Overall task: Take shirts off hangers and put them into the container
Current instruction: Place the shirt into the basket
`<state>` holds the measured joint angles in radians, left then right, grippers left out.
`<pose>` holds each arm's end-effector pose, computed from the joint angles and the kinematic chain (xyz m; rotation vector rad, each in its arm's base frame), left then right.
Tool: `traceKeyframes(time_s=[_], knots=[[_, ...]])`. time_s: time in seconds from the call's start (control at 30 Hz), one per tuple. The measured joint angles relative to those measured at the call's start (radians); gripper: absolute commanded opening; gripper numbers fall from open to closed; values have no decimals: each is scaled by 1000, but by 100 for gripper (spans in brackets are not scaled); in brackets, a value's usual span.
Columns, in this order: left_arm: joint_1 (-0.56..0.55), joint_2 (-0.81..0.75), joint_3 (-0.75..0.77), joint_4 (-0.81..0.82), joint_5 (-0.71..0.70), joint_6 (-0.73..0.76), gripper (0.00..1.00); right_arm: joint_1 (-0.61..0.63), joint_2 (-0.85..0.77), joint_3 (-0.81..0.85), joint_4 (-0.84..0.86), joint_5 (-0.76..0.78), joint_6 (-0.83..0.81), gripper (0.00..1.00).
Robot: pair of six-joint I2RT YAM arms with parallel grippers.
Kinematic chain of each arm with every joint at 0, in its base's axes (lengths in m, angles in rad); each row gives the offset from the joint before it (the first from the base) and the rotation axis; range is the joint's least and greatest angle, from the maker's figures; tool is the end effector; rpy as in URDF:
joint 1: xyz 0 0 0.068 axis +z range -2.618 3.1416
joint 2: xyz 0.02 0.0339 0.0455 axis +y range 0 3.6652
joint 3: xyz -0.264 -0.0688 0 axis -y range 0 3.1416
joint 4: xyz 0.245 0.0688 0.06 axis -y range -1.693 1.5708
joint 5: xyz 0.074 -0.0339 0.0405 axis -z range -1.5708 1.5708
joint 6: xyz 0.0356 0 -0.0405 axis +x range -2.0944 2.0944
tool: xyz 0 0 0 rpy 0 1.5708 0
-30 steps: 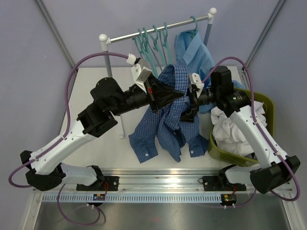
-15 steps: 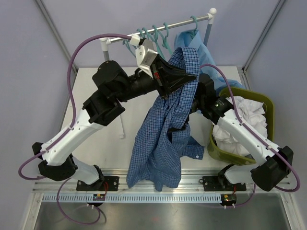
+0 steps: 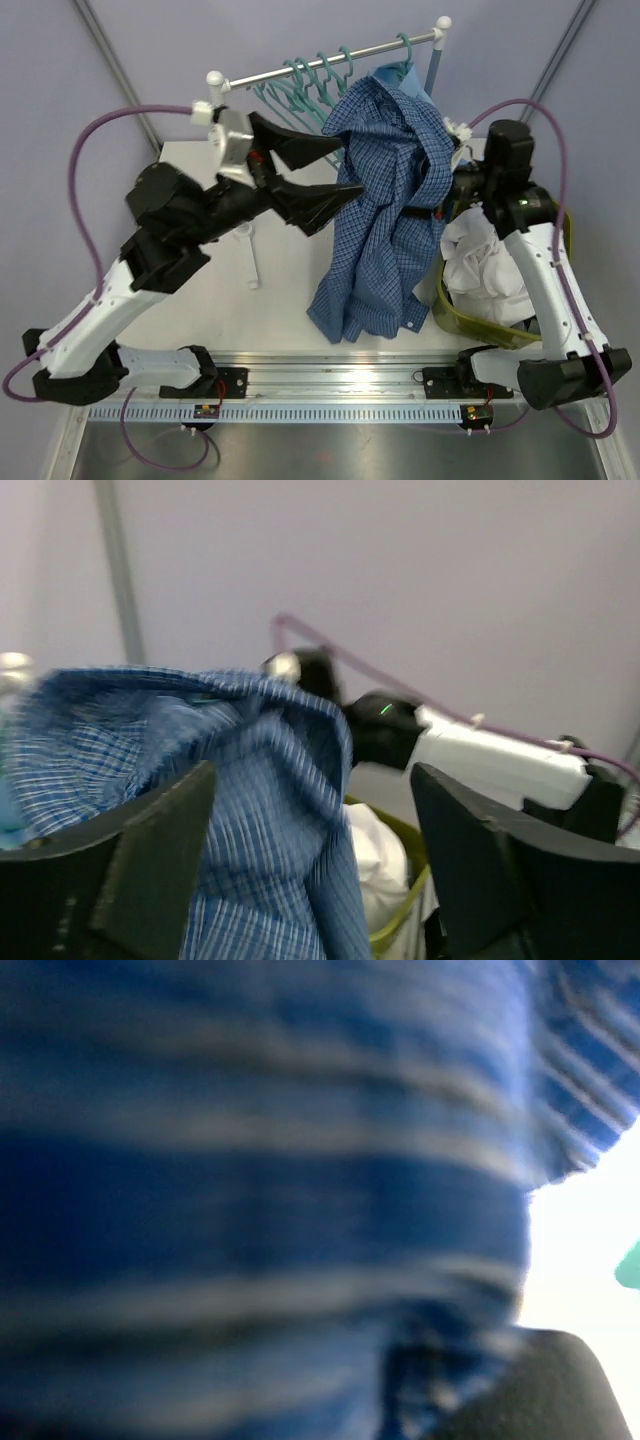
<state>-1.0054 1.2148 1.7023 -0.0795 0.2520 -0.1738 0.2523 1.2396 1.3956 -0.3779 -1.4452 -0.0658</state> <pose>0.1082 -0.1871 0.5718 0.7180 1.0356 -1.1773 0.2269 0.0950 0.4432 -1.2556 1.2870 1.3995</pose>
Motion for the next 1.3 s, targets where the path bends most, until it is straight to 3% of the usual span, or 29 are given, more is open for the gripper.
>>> traceKeyframes(time_s=[0.13,0.23,0.43,0.63,0.87,1.07,1.2,1.3], knots=[[0,-188,-115,-61,-96,39,93,-91,6,344,-347,157,-211,0],[-1,-350,-239,-103,-175,62,95,-105,6,613,-501,315,-311,0],[-1,-634,-523,-185,-323,77,97,-147,-14,885,-573,660,-333,0],[-2,-770,-695,-314,-424,69,98,-255,25,1053,-564,999,-293,0],[-2,-837,-764,-354,-475,56,98,-294,54,1072,-534,1308,-315,0],[-2,-839,-797,-362,-486,45,98,-294,58,1049,-501,1470,-369,0],[-2,-838,-802,-369,-486,45,99,-294,26,986,-483,1535,-403,0],[-2,-838,-803,-371,-486,43,99,-294,-40,852,-444,1581,-433,0]])
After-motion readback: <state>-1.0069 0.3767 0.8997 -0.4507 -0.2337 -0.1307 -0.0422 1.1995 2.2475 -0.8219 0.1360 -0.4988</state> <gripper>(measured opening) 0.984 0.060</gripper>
